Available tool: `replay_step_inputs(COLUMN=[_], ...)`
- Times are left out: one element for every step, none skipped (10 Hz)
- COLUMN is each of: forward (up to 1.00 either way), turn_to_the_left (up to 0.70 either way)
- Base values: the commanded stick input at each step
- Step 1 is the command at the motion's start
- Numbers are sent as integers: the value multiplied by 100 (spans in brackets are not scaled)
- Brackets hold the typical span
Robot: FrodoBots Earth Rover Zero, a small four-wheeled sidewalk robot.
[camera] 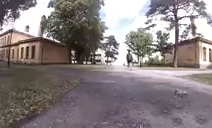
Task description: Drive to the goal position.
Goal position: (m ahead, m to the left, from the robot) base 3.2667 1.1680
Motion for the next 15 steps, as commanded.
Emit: replay_step_inputs(forward=[70, 70, 70, 70, 70, 70, 70, 70, 70, 70, 70, 70, 70, 70, 70], turn_to_the_left=[-21, -28, -28, -24, -19, -14, -9, -4, 0, 0, 0, 0, 0, 0, 0])
